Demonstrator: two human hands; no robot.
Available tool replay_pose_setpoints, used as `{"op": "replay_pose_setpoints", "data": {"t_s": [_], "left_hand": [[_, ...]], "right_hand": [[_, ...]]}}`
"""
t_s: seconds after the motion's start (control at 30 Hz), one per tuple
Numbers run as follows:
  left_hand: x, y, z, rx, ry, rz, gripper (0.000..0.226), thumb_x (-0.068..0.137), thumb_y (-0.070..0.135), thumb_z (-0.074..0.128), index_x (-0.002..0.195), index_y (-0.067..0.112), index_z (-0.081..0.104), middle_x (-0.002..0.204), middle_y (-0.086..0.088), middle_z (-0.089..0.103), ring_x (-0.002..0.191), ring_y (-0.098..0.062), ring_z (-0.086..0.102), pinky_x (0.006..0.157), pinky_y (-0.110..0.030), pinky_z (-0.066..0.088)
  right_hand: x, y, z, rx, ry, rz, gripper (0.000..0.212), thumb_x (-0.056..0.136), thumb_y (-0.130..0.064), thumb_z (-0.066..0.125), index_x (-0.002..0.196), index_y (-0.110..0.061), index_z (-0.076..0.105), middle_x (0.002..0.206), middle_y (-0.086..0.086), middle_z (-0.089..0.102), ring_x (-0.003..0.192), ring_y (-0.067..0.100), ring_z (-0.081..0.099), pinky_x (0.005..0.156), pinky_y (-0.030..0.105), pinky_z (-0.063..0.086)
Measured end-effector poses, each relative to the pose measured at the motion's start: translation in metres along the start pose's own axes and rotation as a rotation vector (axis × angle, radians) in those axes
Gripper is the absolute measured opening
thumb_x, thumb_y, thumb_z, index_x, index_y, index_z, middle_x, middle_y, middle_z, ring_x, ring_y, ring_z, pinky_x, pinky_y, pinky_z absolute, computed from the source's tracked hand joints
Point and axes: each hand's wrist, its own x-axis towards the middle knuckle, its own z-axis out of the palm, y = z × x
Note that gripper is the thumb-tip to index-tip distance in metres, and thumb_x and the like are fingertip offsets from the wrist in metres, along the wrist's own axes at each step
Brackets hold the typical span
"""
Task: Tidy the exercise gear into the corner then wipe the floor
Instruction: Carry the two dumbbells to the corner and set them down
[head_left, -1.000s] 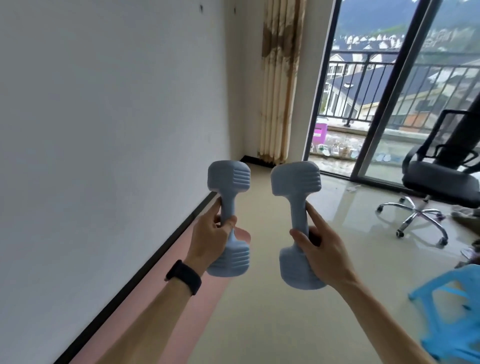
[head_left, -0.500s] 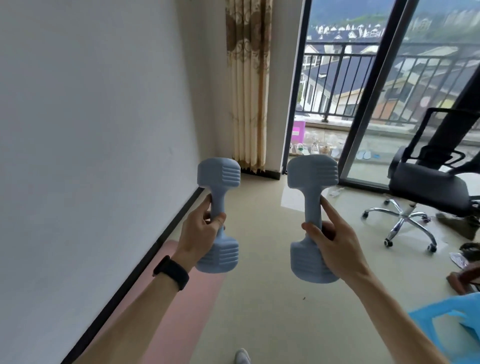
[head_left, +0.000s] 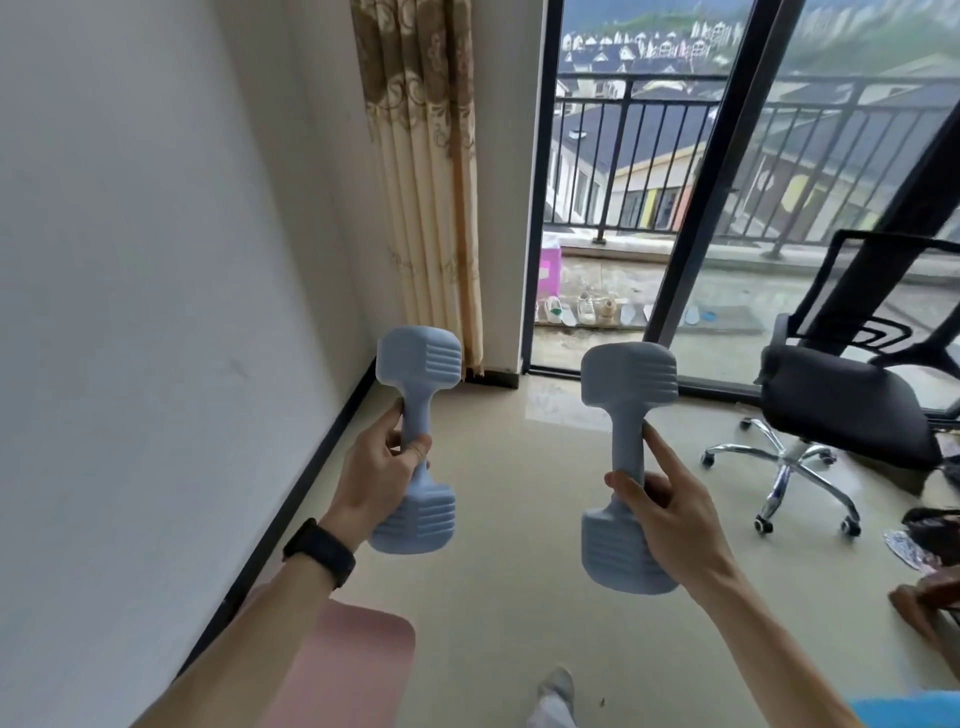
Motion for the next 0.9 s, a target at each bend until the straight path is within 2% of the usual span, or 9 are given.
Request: {"op": "replay_pose_setpoints", "data": {"t_s": [0.13, 0.27, 0.4, 0.53, 0.63, 0.73, 0.9], "left_hand": [[0.093, -0.009, 0.027, -0.002, -0.012, -0.019, 0.018, 0.095, 0.021, 0.062, 0.106, 0.035, 0.062, 0.074, -0.003, 0.068, 0.074, -0.025, 0.069, 0.078, -0.049, 0.056], [0.18, -0.015, 0.052, -0.008, 0.007, -0.069, 0.017, 0.095, 0.021, 0.062, 0.106, 0.035, 0.062, 0.077, -0.007, 0.066, 0.078, -0.03, 0.067, 0.078, -0.052, 0.055], [0.256, -0.024, 0.068, -0.016, 0.02, -0.159, 0.016, 0.095, 0.021, 0.062, 0.1, 0.037, 0.062, 0.074, -0.006, 0.067, 0.076, -0.029, 0.068, 0.078, -0.053, 0.056], [0.325, -0.038, 0.082, -0.031, 0.038, -0.246, 0.022, 0.094, 0.021, 0.063, 0.092, 0.043, 0.061, 0.075, -0.011, 0.068, 0.07, -0.025, 0.069, 0.076, -0.049, 0.057], [0.378, -0.057, 0.091, -0.016, 0.027, -0.302, 0.024, 0.094, 0.021, 0.063, 0.09, 0.045, 0.059, 0.074, -0.01, 0.068, 0.073, -0.028, 0.069, 0.073, -0.043, 0.056], [0.435, -0.085, 0.102, -0.006, 0.014, -0.358, 0.02, 0.092, 0.022, 0.064, 0.088, 0.042, 0.062, 0.073, -0.005, 0.069, 0.072, -0.026, 0.069, 0.073, -0.046, 0.057], [0.543, -0.123, 0.113, 0.029, -0.053, -0.446, 0.017, 0.092, 0.023, 0.063, 0.102, 0.037, 0.063, 0.082, -0.005, 0.07, 0.079, -0.026, 0.068, 0.071, -0.035, 0.054]], "right_hand": [[0.104, 0.019, 0.013, 0.002, -0.018, -0.002, 0.067, 0.096, -0.021, 0.065, 0.15, -0.044, 0.033, 0.083, 0.014, 0.073, 0.083, 0.028, 0.065, 0.078, 0.03, 0.049], [0.208, 0.032, 0.018, -0.015, -0.082, 0.006, 0.067, 0.097, -0.023, 0.064, 0.15, -0.046, 0.032, 0.075, 0.01, 0.07, 0.073, 0.021, 0.062, 0.069, 0.02, 0.047], [0.298, 0.037, 0.028, -0.036, -0.143, 0.037, 0.067, 0.096, -0.022, 0.064, 0.151, -0.046, 0.033, 0.075, 0.009, 0.07, 0.072, 0.022, 0.062, 0.075, 0.032, 0.048], [0.375, 0.043, 0.045, -0.026, -0.198, 0.078, 0.067, 0.097, -0.019, 0.063, 0.147, -0.051, 0.032, 0.079, 0.015, 0.069, 0.066, 0.016, 0.058, 0.073, 0.034, 0.047], [0.431, 0.049, 0.063, -0.025, -0.226, 0.116, 0.064, 0.097, -0.019, 0.063, 0.136, -0.061, 0.034, 0.078, 0.014, 0.071, 0.066, 0.016, 0.058, 0.073, 0.035, 0.048], [0.487, 0.062, 0.083, -0.037, -0.243, 0.159, 0.062, 0.096, -0.018, 0.064, 0.117, -0.071, 0.037, 0.076, 0.012, 0.071, 0.064, 0.014, 0.057, 0.076, 0.037, 0.05], [0.586, 0.087, 0.127, -0.037, -0.276, 0.297, 0.066, 0.096, -0.021, 0.065, 0.147, -0.048, 0.032, 0.082, 0.011, 0.074, 0.07, 0.016, 0.061, 0.081, 0.039, 0.05]]}}
